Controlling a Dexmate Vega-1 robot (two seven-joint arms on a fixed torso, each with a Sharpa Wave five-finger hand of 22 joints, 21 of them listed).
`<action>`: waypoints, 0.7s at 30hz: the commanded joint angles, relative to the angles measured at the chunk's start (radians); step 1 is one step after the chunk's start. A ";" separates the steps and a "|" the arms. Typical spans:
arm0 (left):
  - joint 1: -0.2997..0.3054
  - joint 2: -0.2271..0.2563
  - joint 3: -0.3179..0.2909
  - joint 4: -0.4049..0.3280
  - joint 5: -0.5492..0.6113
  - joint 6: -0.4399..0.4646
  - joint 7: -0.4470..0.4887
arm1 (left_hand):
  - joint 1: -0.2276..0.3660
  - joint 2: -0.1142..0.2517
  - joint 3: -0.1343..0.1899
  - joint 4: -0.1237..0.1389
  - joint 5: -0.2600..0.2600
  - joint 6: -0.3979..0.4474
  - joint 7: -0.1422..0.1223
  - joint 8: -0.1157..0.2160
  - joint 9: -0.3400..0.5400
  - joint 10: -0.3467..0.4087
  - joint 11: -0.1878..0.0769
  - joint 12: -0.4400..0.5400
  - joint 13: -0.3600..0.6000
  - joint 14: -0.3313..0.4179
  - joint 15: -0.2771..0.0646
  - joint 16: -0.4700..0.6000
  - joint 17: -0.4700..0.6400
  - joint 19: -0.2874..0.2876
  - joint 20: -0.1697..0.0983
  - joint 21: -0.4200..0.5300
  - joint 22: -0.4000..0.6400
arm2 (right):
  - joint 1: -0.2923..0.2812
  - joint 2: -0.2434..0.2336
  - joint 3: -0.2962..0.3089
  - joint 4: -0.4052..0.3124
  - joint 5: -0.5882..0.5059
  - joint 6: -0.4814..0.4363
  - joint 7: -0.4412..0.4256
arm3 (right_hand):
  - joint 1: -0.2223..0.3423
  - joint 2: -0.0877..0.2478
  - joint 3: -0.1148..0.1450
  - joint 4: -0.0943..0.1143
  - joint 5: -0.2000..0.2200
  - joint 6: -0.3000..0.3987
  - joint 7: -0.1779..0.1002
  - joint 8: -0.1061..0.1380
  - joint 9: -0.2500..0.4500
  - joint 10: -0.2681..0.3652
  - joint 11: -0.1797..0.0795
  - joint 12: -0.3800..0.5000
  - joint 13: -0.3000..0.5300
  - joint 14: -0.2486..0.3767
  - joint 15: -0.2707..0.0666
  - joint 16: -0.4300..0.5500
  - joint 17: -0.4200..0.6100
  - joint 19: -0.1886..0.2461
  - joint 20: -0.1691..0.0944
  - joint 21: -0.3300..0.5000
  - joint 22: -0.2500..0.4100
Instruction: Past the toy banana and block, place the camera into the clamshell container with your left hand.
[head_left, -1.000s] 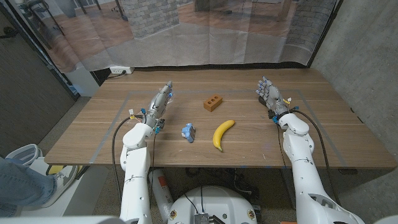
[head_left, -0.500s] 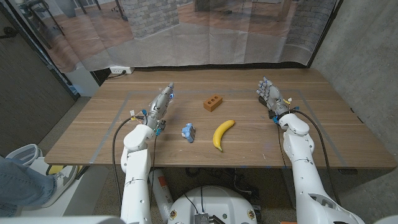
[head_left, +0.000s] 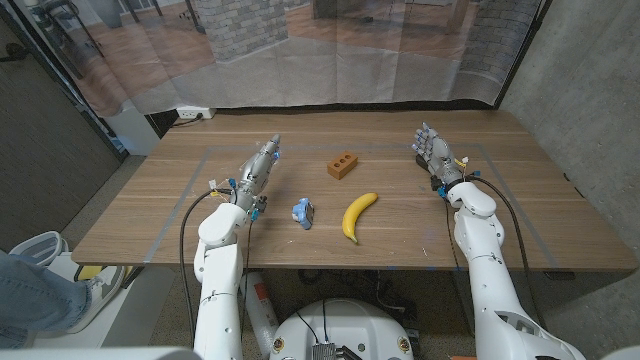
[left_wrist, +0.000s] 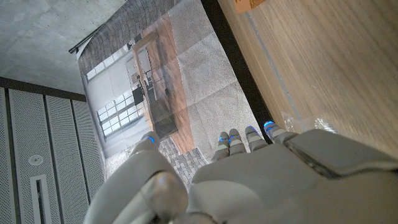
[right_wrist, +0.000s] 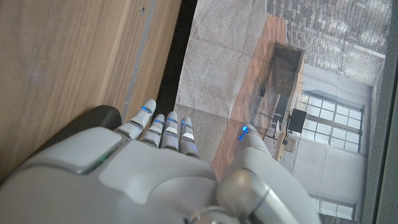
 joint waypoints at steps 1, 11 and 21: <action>0.038 -0.009 0.008 -0.032 0.002 -0.018 0.000 | 0.012 -0.002 0.003 -0.006 0.005 0.008 0.003 0.005 0.002 0.007 0.000 0.003 0.002 0.004 -0.001 0.004 0.001 0.005 0.002 -0.004 0.006 | -0.002 0.005 -0.005 0.000 0.001 0.006 0.001 | 0.004 0.010 0.001 -0.005 -0.003 0.005 -0.006 0.004 0.004 -0.001 -0.008 0.004 0.004 0.004 0.000 0.001 0.005 0.012 -0.037 -0.002 0.006; 0.078 -0.019 0.016 -0.056 0.001 -0.049 0.003 | 0.014 -0.001 0.002 -0.007 0.004 0.013 0.002 0.005 0.002 0.012 0.003 0.004 0.002 0.013 0.000 0.006 0.001 0.005 0.003 -0.004 0.006 | 0.004 0.006 -0.011 0.008 -0.012 0.008 -0.004 | 0.004 0.011 0.000 -0.006 -0.004 0.005 -0.007 0.004 0.005 0.000 -0.007 0.005 0.004 0.004 -0.001 0.001 0.005 0.014 -0.037 -0.006 0.006; 0.107 -0.023 0.026 -0.053 -0.003 -0.101 0.003 | 0.016 0.000 0.000 -0.007 0.004 0.018 0.003 0.005 0.003 0.017 0.004 0.005 0.002 0.016 0.001 0.006 0.002 0.007 0.003 -0.004 0.006 | -0.011 0.002 -0.012 -0.029 -0.019 -0.001 -0.011 | 0.005 0.012 0.000 -0.007 -0.004 0.005 -0.006 0.004 0.005 -0.001 -0.007 0.004 0.004 0.004 0.000 0.001 0.004 0.015 -0.037 -0.010 0.006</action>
